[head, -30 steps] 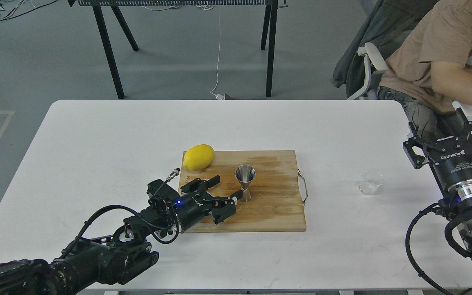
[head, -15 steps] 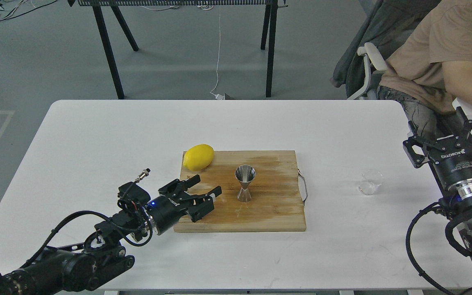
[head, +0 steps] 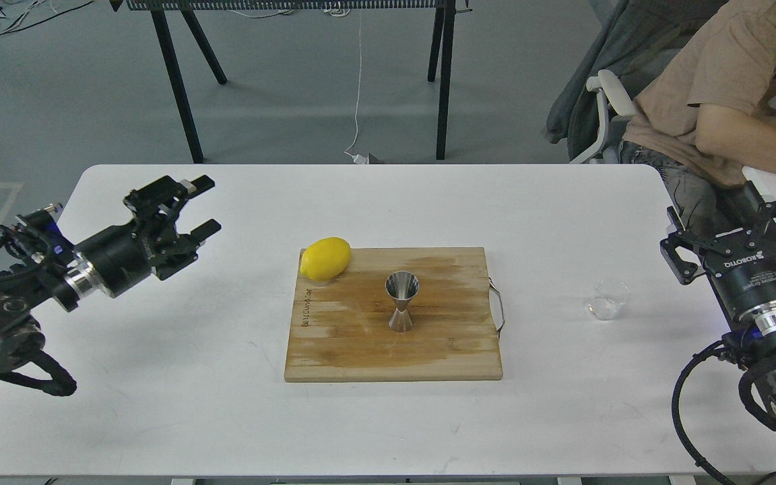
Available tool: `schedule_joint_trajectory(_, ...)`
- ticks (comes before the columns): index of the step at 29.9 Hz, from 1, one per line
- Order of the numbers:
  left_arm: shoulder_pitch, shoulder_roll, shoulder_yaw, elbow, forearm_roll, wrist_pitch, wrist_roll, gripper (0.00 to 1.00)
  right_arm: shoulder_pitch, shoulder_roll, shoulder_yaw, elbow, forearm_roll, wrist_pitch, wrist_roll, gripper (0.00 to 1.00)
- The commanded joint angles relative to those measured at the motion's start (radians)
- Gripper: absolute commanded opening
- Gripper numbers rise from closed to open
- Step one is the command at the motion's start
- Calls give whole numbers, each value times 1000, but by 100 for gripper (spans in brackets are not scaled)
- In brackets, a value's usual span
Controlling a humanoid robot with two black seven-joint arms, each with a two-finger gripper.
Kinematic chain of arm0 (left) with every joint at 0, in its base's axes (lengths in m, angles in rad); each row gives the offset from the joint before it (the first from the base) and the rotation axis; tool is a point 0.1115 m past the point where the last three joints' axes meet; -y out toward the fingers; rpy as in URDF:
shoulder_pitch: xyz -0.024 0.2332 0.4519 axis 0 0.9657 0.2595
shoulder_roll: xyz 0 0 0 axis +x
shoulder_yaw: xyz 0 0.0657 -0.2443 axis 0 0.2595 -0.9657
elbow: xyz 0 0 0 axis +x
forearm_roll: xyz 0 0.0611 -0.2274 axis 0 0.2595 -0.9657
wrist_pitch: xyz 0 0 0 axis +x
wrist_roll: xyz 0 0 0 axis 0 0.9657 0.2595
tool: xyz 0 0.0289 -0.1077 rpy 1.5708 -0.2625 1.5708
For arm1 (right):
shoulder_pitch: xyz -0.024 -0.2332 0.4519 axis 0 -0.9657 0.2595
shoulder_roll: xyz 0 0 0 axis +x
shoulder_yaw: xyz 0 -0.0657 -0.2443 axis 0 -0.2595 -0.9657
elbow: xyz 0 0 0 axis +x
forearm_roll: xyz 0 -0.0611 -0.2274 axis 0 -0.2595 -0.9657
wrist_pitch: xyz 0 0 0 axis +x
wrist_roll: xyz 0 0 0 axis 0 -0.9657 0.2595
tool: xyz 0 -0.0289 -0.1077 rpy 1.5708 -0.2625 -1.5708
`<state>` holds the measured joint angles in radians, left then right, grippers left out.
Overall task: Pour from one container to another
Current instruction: 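Withdraw the left gripper from the jigger back toward the table edge, then reach the right gripper to the small clear glass and grasp it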
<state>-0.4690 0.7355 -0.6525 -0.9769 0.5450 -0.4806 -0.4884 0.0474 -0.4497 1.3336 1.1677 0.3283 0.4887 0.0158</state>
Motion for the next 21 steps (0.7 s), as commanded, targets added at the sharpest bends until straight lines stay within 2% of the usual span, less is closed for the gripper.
schedule_joint_trajectory(1, -10, 5, -13, 83, -244, -8, 0, 91, -84, -3, 18, 119, 100, -120, -36, 99)
schedule_joint_trajectory(4, -8, 5, -13, 90, -324, -8, 0, 91, -144, -15, 27, 220, 141, -306, -36, 99)
schedule_joint_trajectory(8, 0, -1, -15, 95, -330, -8, 0, 92, -221, -17, 78, 311, 201, -490, -36, 99)
schedule_joint_trajectory(14, 7, -4, -13, 98, -330, -8, 0, 92, -224, -6, 87, 329, 209, -741, -36, 99)
schedule_joint_trajectory(17, 7, -13, -12, 98, -330, -8, 0, 92, -202, -3, 72, 320, 203, -815, -36, 99)
schedule_joint_trajectory(21, 7, -24, -10, 98, -329, -8, 0, 92, -156, -1, 44, 285, 198, -854, -36, 99)
